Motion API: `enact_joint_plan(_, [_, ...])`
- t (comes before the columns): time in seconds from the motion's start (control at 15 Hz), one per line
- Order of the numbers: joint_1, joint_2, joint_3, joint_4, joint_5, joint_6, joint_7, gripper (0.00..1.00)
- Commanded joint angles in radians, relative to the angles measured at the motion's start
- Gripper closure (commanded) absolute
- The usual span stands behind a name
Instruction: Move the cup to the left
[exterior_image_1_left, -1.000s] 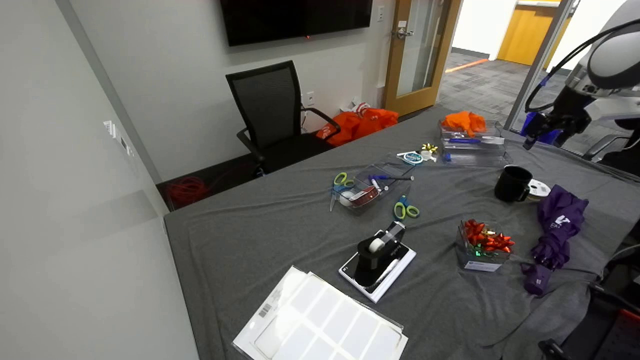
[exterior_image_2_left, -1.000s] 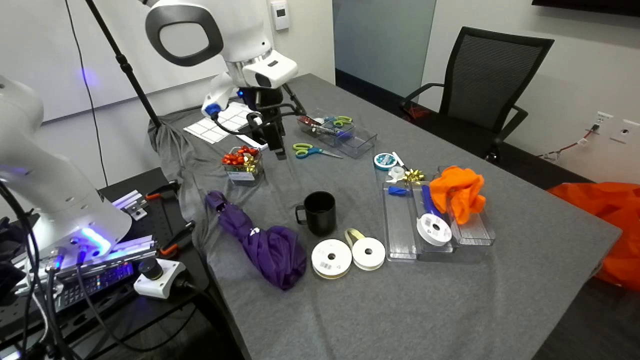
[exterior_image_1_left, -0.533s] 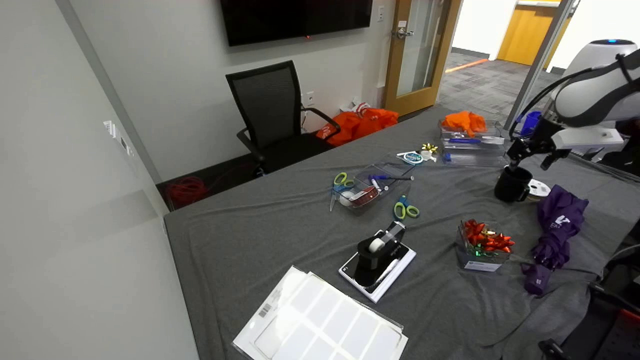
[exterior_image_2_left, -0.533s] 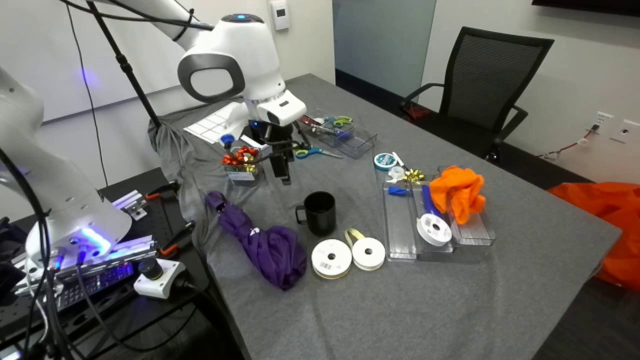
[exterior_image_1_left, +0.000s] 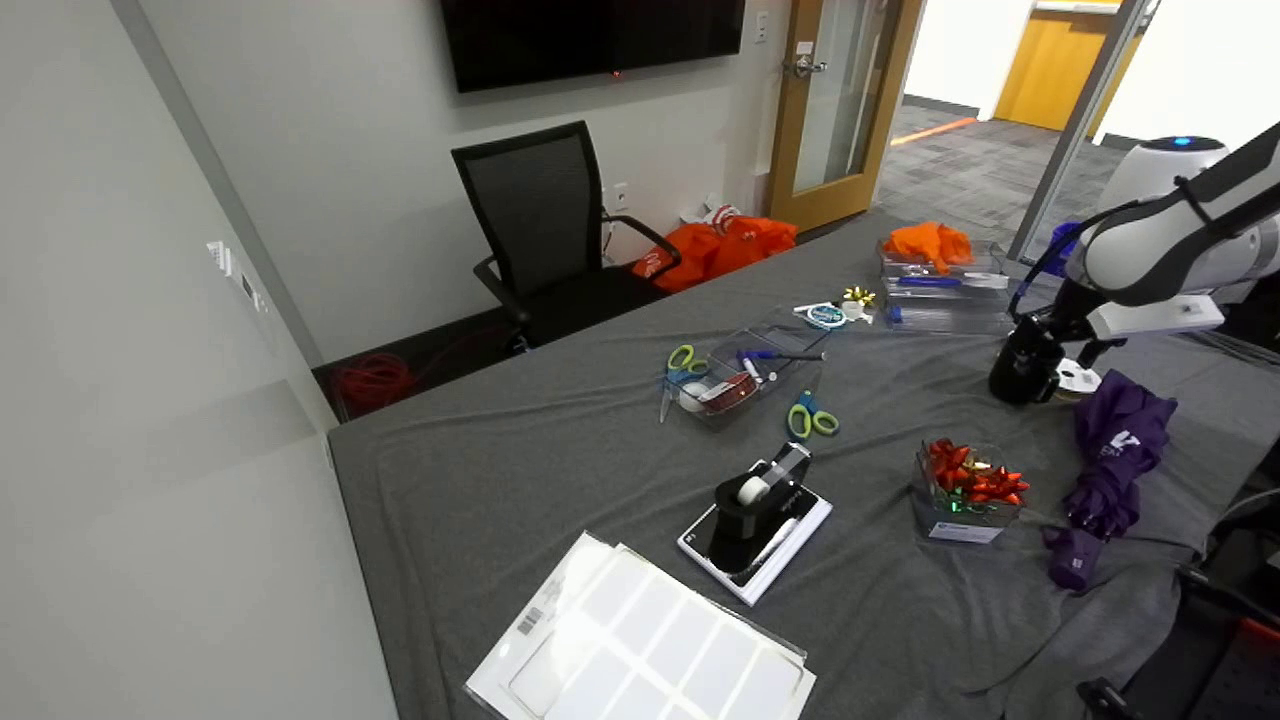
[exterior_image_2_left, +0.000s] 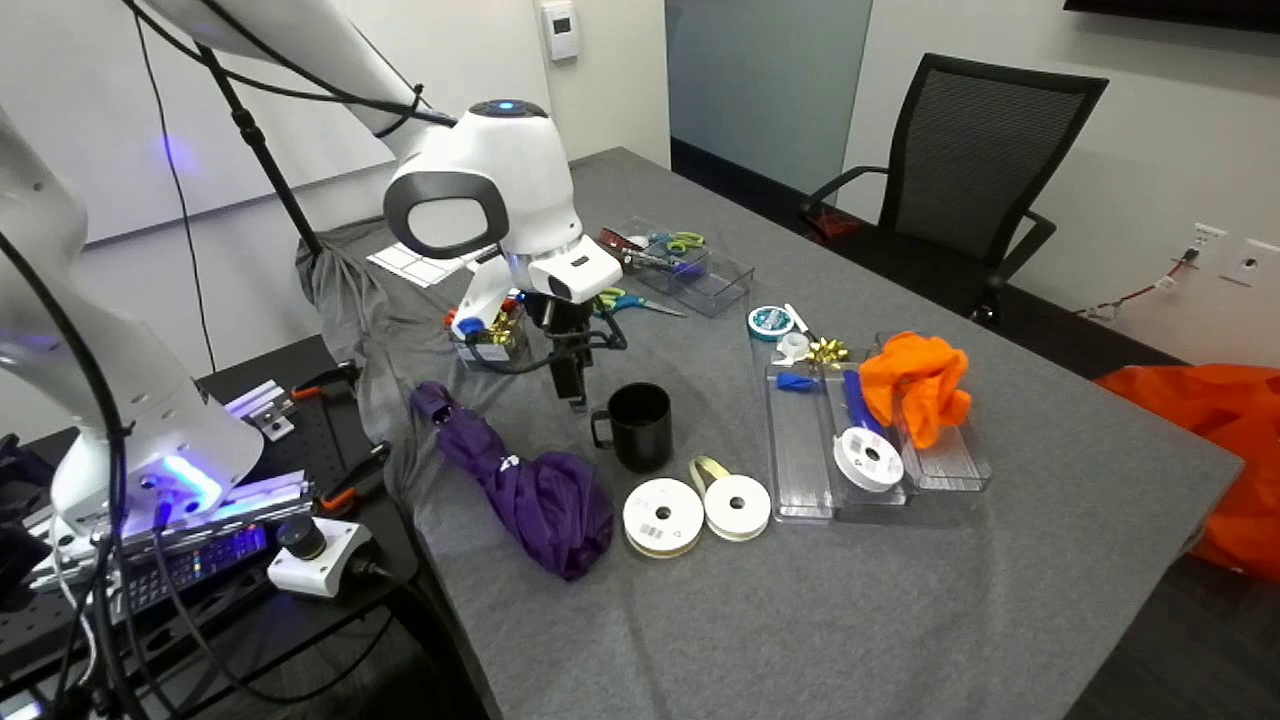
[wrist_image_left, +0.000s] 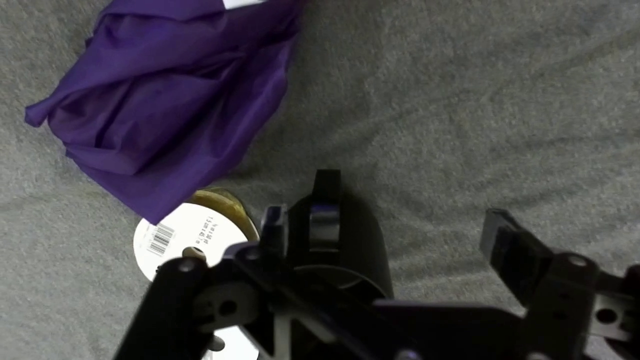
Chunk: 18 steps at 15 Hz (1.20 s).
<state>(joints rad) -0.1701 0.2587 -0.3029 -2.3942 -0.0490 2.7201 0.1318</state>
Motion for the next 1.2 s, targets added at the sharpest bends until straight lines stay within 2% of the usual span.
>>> enact_joint_plan(0.0, [-0.022,0.061,-0.001,0.026,-0.025,0.043,-0.026,0.0])
enact_joint_plan(0.67, [-0.17,0.151,0.117,0.082,0.114,0.068,-0.293,0.0])
enact_joint_plan(1.13, [-0.227,0.229,0.154,0.136,0.147,0.071,-0.362,0.0])
